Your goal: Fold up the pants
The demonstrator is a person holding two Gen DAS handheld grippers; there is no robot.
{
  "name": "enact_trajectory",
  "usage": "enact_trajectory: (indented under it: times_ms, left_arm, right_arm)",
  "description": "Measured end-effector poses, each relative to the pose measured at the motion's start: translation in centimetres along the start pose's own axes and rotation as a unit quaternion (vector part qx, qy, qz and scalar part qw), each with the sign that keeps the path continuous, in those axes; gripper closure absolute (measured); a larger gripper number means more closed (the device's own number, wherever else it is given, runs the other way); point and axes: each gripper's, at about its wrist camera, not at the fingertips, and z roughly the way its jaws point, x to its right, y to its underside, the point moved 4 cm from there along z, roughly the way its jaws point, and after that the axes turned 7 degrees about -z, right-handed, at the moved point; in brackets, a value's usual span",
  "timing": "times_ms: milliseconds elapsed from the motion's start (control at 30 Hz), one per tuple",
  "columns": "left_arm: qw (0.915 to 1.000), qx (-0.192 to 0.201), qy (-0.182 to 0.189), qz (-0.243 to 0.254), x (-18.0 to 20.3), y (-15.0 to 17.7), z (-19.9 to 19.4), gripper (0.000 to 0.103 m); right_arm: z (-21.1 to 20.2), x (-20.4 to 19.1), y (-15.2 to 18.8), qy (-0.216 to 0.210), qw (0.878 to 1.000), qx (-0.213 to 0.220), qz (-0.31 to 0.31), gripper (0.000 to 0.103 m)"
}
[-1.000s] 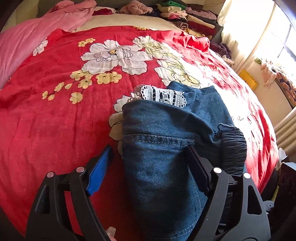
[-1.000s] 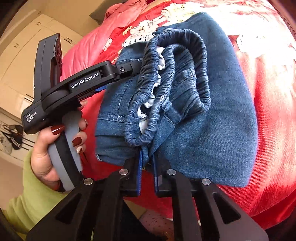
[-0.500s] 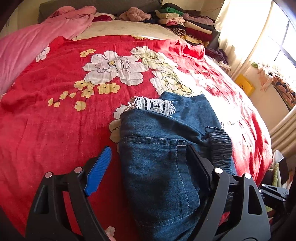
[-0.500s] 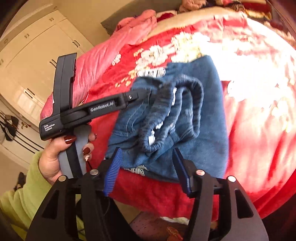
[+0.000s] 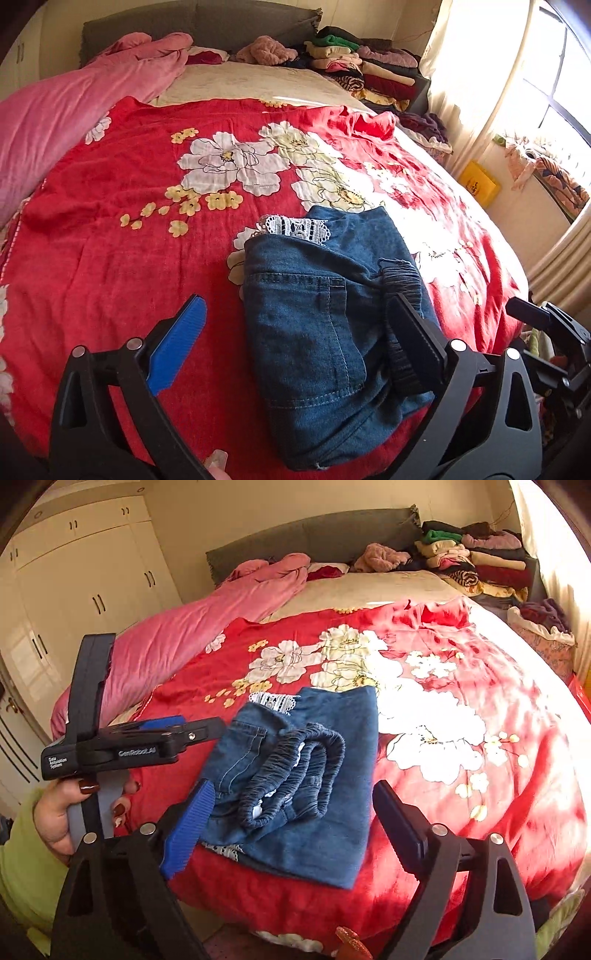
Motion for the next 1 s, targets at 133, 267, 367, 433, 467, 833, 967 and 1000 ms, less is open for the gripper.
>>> enact_trajectory:
  times_ms: [133,267,367,433,467,833,967,1000]
  left_arm:
    - [1.0000,0.006,-0.001,-0.004,-0.3,0.4,-0.9,0.010]
    - [0.9999,0.004,-0.009,-0.009,-1.1,0.8,-0.8,0.010]
    - [0.9997,-0.005,-0.016,-0.019,-1.9,1.3,0.1,0.010]
    - [0.9994,-0.012,-0.020,-0.026,-2.4,1.6,0.6,0.010]
    - [0.9993,-0.016,-0.020,-0.028,-2.5,1.8,0.9,0.010]
    - [0.9984,-0.043,-0.014,-0.034,-2.6,2.9,4.1,0.010]
    - [0.9983,-0.048,-0.014,-0.031,-2.4,3.0,5.0,0.010]
    - [0.9982,-0.050,-0.014,-0.029,-2.3,3.0,5.3,0.010]
  right_arm:
    - [-0.1,1.4,-0.5,0.012,1.000,0.006,0.007,0.015]
    - [0.0,2.6,-0.3,0.016,1.000,0.001,0.020,0.015]
    - [0.8,3.5,-0.1,0.026,0.999,-0.009,0.021,0.015]
    - [1.7,3.9,0.1,0.031,0.999,-0.019,0.021,0.015]
    - [2.1,4.2,0.2,0.033,0.999,-0.024,0.021,0.015]
    - [7.7,5.2,1.4,-0.006,0.995,-0.089,0.040,0.028]
    - [9.6,4.9,1.7,-0.035,0.992,-0.110,0.045,0.031]
    - [10.0,4.8,1.8,-0.037,0.992,-0.113,0.039,0.031]
